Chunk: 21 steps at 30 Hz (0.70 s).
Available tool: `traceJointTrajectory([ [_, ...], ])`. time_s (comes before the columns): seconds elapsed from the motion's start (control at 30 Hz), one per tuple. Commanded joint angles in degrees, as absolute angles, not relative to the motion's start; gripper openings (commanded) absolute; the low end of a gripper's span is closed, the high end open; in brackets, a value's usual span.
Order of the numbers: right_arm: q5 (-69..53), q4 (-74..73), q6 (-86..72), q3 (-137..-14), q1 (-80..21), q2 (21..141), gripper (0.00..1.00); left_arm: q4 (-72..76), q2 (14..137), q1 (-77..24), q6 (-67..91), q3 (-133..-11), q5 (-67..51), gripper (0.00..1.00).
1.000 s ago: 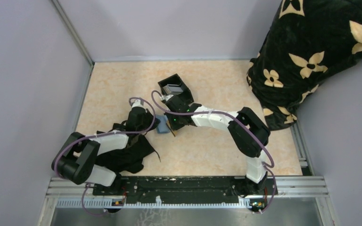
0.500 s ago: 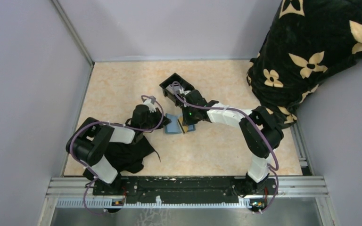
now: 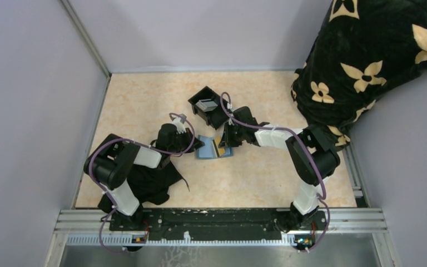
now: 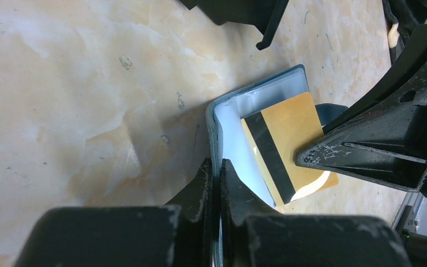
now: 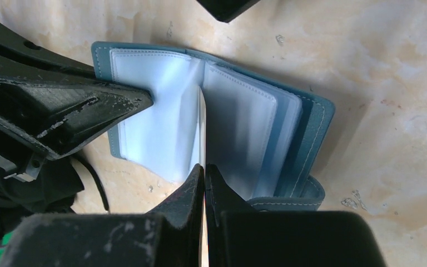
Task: Put the credit cards into the card holder
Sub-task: Open the card holder at the center of the board.
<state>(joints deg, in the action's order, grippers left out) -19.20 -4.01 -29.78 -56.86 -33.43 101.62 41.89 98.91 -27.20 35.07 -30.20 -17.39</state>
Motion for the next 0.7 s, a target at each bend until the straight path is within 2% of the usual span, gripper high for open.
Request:
traceJointTrajectory([
  [0.0, -21.06, 2.26, -33.51, -53.91, -31.58, 98.92, 0.0, 40.49, 101.11, -27.31, 36.11, -30.59, -20.2, 0.01],
  [0.33, -26.45, 14.5, -41.48, -48.27, -30.23, 98.42, 0.0, 40.44, 101.76, -27.25, 39.93, -28.83, -18.13, 0.01],
  [0.67, -24.94, 16.79, -42.99, -45.25, -30.22, 95.2, 0.0, 40.9, 101.24, -27.25, 42.77, -26.74, -16.07, 0.01],
])
